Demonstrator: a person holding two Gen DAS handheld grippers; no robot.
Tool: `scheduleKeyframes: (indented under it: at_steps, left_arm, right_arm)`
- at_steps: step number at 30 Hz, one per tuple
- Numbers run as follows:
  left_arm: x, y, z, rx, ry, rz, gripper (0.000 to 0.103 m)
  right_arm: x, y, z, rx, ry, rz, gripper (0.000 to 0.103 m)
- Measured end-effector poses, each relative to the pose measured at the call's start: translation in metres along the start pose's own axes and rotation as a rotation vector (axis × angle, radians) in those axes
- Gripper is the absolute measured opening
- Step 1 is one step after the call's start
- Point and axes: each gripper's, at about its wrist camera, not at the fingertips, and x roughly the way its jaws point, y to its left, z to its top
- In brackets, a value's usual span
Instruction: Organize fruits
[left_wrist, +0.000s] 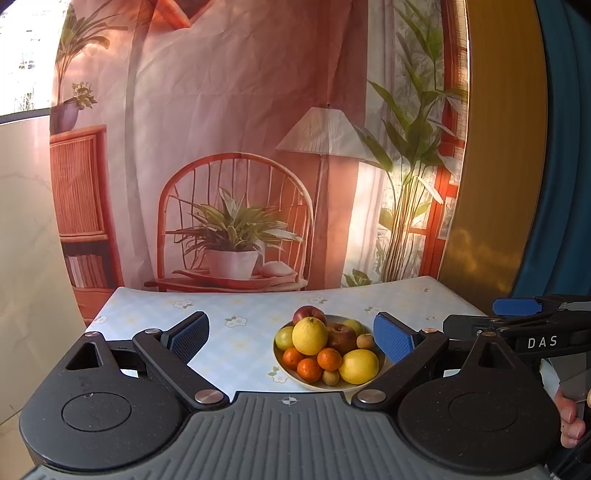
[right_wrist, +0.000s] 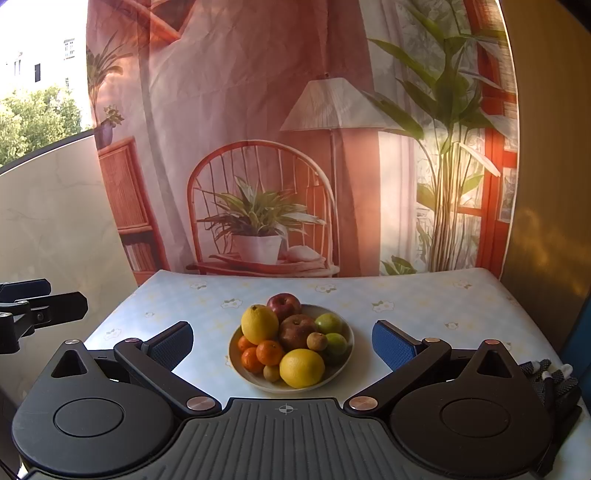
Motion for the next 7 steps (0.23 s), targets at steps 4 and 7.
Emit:
scheduleKeyframes:
  at_steps: [4,7]
  left_arm:
    - [0.0003,0.0003,-0.0003,-0.001,0.002,-0.004,0.097]
    - [0.0013,0.0009,-0.0009,-0.007,0.011,-0.011,0.097]
  right_arm:
    - [0.0000,0.0001,-0.0002,0.001,0.002,-0.001,0.102]
    - [-0.0001,-0.0003,0.0013,0.002,0.005,-0.003,0.102]
